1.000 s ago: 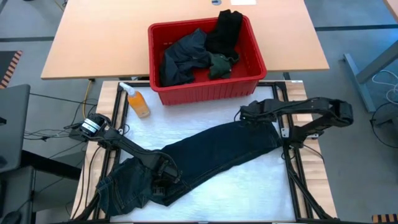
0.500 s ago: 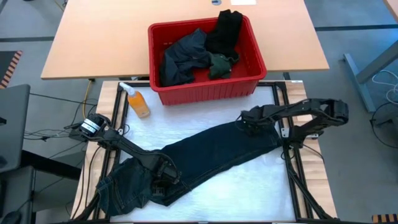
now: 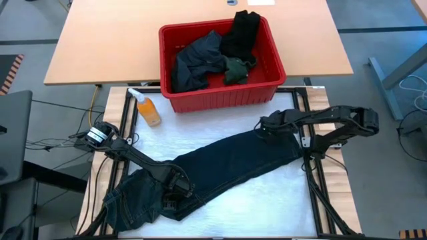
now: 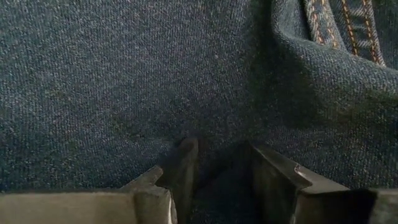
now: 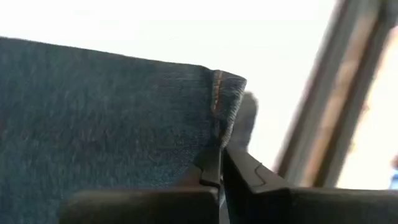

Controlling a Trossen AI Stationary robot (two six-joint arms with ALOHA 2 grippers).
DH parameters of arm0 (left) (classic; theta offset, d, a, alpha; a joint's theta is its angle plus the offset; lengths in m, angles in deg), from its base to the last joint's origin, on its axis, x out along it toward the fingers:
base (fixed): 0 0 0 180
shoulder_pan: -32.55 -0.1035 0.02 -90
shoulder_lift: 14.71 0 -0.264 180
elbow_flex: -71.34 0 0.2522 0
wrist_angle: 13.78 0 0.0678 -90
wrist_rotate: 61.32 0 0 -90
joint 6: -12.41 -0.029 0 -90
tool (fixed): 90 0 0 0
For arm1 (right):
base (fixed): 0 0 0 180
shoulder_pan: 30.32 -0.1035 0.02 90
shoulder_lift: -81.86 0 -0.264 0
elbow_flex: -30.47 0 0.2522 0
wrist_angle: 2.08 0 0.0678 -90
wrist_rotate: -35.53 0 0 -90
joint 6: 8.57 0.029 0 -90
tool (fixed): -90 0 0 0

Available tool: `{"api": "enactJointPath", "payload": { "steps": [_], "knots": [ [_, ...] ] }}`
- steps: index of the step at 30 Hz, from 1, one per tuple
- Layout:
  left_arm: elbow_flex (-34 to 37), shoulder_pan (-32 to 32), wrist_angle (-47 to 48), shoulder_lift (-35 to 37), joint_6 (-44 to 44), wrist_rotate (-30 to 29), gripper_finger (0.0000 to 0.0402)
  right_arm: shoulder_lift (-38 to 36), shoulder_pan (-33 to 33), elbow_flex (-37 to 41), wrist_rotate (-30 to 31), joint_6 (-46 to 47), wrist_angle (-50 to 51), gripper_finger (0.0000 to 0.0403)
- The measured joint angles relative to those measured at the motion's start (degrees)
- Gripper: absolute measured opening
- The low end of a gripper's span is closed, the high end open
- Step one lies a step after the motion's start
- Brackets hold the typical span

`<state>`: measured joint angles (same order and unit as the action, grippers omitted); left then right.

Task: Fold Laundry from Bin
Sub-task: Fold the dark blue jeans

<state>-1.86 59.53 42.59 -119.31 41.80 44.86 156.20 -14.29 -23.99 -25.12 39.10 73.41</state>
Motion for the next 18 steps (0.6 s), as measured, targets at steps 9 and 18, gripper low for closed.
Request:
{"api": "enactJointPath", "payload": {
  "steps": [9, 18],
  "knots": [
    [0.0, 0.0, 0.0, 0.0, -0.3, -0.1, 0.0135, 1.8, -1.6, -7.0, 6.1, 0.3, 6.1, 0.0018],
    [0.0, 0.3, 0.0, 0.0, 0.3, -0.4, 0.0135, 8.6, 0.1, -6.8, 2.2, 0.1, 7.9, 0.0094]
  ]
}}
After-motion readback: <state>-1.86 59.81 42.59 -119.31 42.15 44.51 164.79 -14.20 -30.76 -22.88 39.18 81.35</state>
